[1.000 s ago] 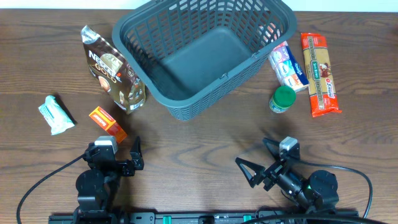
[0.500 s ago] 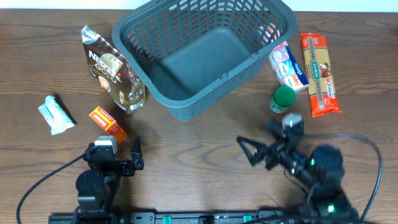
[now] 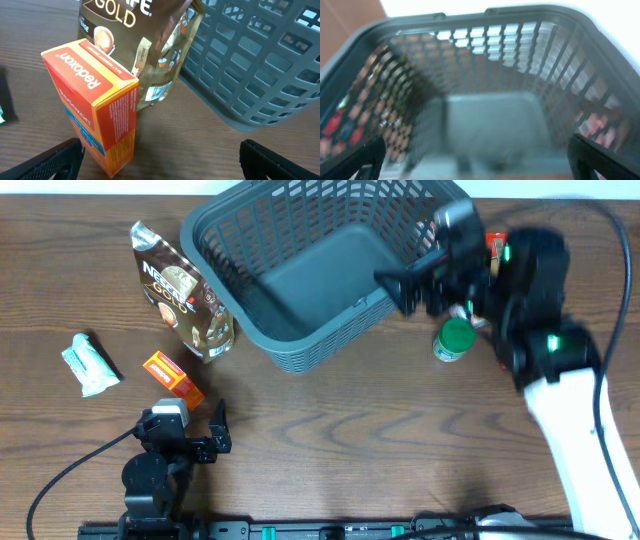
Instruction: Pack container
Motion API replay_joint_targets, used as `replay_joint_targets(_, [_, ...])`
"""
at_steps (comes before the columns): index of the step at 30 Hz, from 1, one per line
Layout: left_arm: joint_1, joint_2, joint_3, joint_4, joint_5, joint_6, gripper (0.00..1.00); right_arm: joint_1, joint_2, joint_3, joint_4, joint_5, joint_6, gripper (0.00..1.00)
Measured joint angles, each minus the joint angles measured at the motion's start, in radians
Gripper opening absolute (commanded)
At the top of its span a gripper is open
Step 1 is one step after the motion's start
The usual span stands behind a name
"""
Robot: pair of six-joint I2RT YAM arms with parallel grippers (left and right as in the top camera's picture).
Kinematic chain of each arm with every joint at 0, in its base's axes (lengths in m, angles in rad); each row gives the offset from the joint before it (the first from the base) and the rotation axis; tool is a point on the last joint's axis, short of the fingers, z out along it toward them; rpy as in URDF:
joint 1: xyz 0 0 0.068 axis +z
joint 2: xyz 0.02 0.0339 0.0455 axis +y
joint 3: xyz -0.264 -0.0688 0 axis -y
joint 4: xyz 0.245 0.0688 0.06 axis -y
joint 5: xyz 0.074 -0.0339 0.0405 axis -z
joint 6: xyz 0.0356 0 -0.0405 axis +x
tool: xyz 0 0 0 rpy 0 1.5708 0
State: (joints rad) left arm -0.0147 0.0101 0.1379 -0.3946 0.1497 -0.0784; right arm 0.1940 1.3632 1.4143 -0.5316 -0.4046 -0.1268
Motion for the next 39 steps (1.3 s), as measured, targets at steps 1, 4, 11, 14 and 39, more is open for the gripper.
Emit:
replay_joint_targets(1, [0.000,0.000,0.000,0.000,0.000,0.000,0.98,0.000,0.055,0.085,-0.045,0.011,-0.029,0.98])
replay_joint_targets(4, [0.000,0.000,0.000,0.000,0.000,0.000,0.98,0.000,0.196,0.301,-0.172,0.064,-0.098,0.77])
replay_joint_targets(11, [0.000,0.000,0.000,0.000,0.000,0.000,0.98,0.000,0.467,0.657,-0.387,0.230,-0.170,0.01])
replay_joint_targets(14, [0.000,0.000,0.000,0.000,0.000,0.000,0.98,-0.001,0.552,0.738,-0.436,0.265,-0.176,0.01])
replay_joint_targets(39, [0.000,0.000,0.000,0.000,0.000,0.000,0.98,-0.003,0.624,0.842,-0.960,0.316,-0.152,0.01])
